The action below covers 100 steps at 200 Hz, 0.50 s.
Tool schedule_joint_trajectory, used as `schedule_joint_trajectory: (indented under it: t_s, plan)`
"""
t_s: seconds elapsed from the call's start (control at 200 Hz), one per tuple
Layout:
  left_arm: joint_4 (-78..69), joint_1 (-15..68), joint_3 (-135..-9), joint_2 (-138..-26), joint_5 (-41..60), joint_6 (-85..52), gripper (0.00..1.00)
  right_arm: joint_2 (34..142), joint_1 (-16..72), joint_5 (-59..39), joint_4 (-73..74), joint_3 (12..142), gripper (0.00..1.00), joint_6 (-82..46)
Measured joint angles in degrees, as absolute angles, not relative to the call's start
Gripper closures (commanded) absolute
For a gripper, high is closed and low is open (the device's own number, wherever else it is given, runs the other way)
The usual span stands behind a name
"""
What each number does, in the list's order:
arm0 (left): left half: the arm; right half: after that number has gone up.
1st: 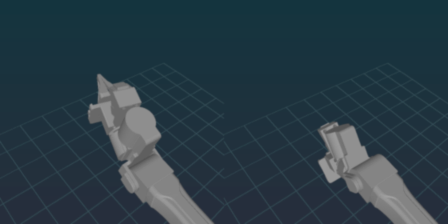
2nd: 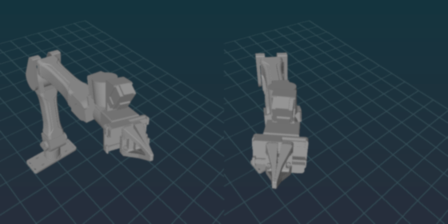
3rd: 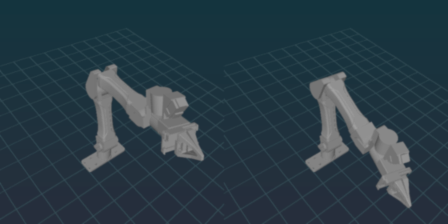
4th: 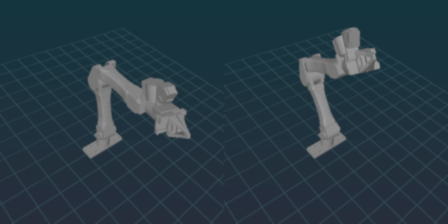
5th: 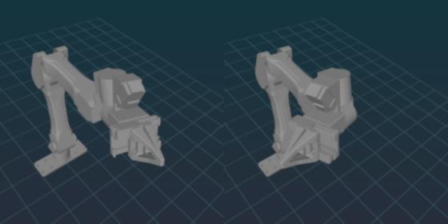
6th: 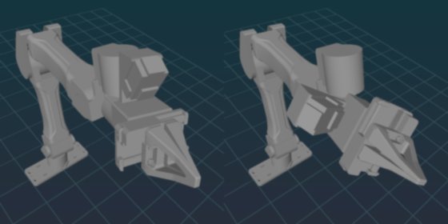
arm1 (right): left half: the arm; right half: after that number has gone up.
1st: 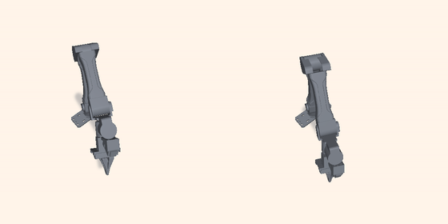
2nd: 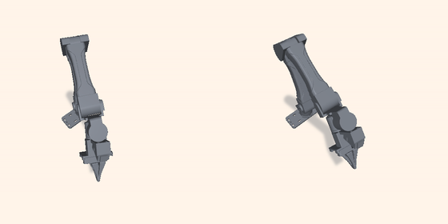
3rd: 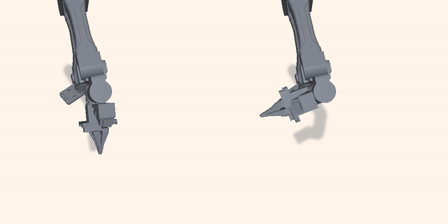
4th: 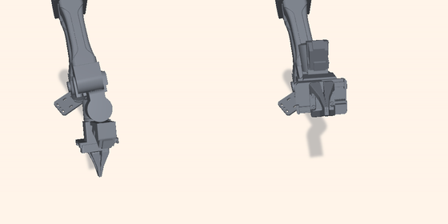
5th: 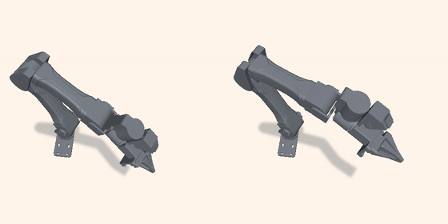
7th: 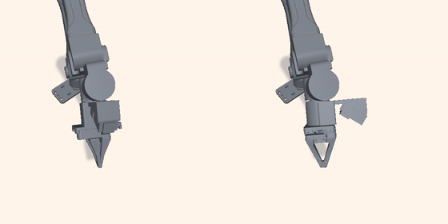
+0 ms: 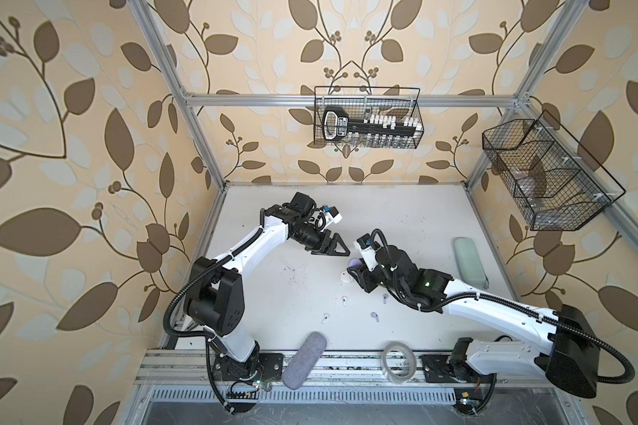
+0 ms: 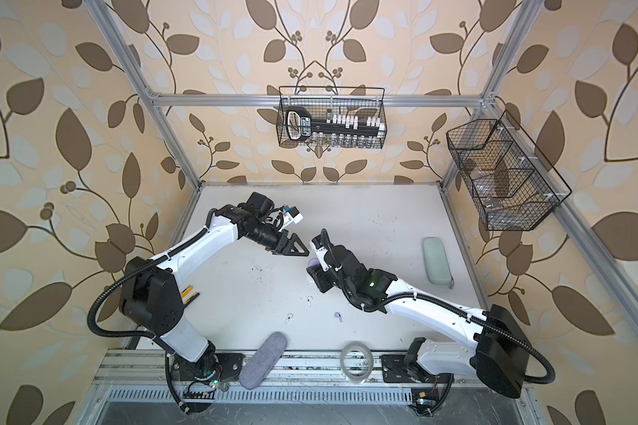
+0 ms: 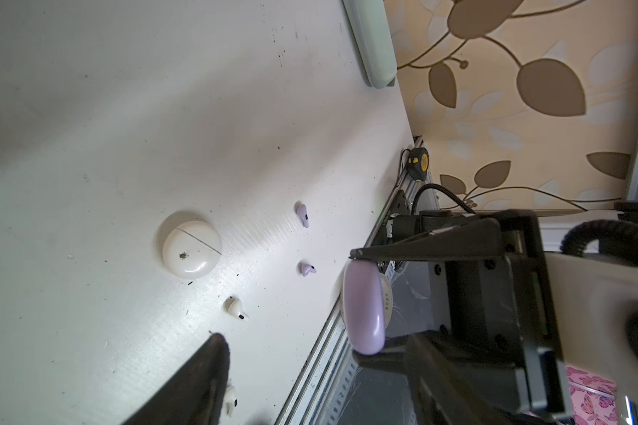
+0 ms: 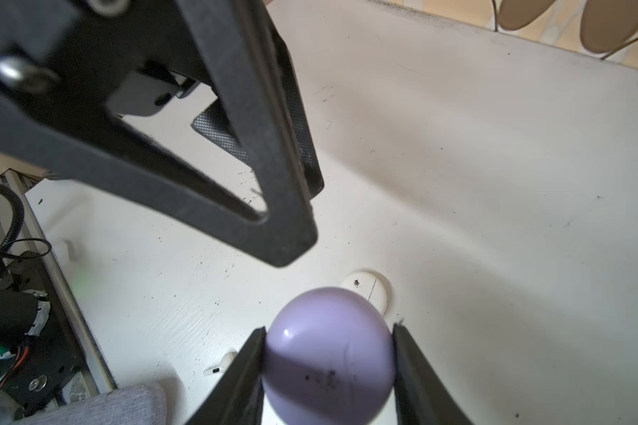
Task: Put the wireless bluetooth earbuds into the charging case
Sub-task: 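Swing the left gripper over the right gripper and grip the lavender case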
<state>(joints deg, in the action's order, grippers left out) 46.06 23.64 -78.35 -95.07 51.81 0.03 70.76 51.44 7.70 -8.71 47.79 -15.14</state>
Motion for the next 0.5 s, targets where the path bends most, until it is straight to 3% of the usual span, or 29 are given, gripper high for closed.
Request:
schedule_joint_trajectory:
  t_s: [0.5]
  plan:
    - [48.51, 25.21, -78.35, -96.27, 56.86, 1.80, 0.33, 74.02, 51.64, 6.79, -7.35, 49.52, 0.80, -14.28]
